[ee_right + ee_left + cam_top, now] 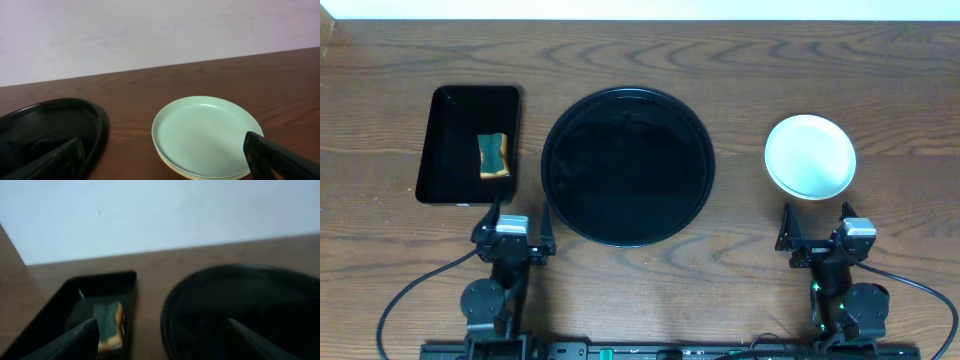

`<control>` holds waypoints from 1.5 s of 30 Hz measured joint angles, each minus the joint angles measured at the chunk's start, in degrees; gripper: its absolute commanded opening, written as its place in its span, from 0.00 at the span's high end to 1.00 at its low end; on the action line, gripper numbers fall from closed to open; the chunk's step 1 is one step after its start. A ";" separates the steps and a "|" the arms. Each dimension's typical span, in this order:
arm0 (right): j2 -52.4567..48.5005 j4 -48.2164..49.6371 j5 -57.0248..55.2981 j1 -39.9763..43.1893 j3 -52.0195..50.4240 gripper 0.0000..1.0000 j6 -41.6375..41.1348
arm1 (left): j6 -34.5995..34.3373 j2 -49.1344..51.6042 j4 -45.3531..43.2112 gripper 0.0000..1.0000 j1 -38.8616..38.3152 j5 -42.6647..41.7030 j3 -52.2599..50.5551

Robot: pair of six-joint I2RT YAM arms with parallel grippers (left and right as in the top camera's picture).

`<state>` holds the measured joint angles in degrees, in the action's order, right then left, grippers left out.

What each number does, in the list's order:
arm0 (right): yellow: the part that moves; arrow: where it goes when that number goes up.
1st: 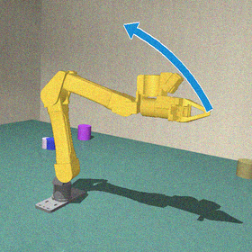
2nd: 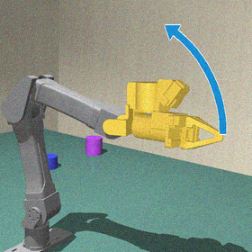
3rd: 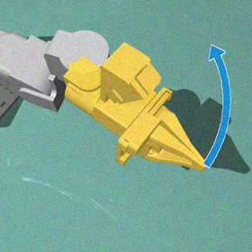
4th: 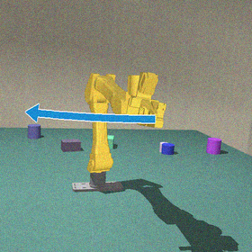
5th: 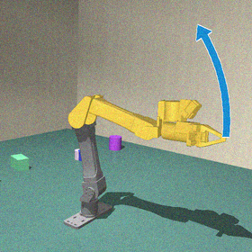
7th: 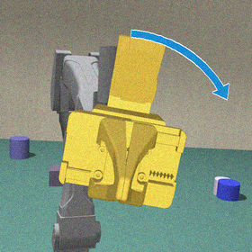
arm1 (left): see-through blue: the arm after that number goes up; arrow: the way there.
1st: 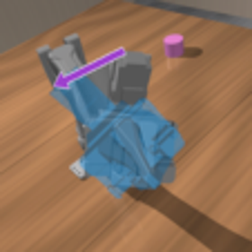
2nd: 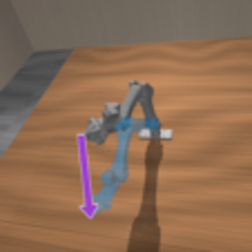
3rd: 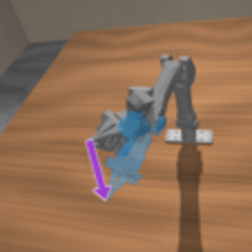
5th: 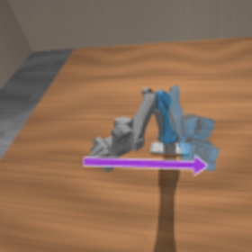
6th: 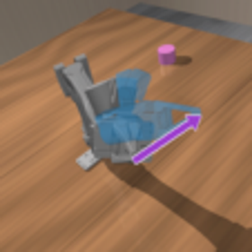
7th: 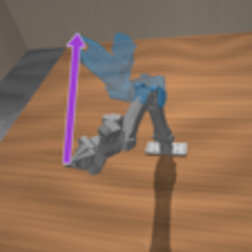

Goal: Clean dirty plates on tray and stack at the side

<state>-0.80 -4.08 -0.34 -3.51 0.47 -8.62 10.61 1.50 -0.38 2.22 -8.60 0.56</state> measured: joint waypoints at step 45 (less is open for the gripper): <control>0.07 0.00 0.17 0.00 0.00 0.01 0.00 | 1.70 -0.81 1.22 0.20 -0.42 1.33 0.22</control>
<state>-0.73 -4.08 -0.16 -3.51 0.47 -8.62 12.32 0.69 0.84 1.80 -7.27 0.78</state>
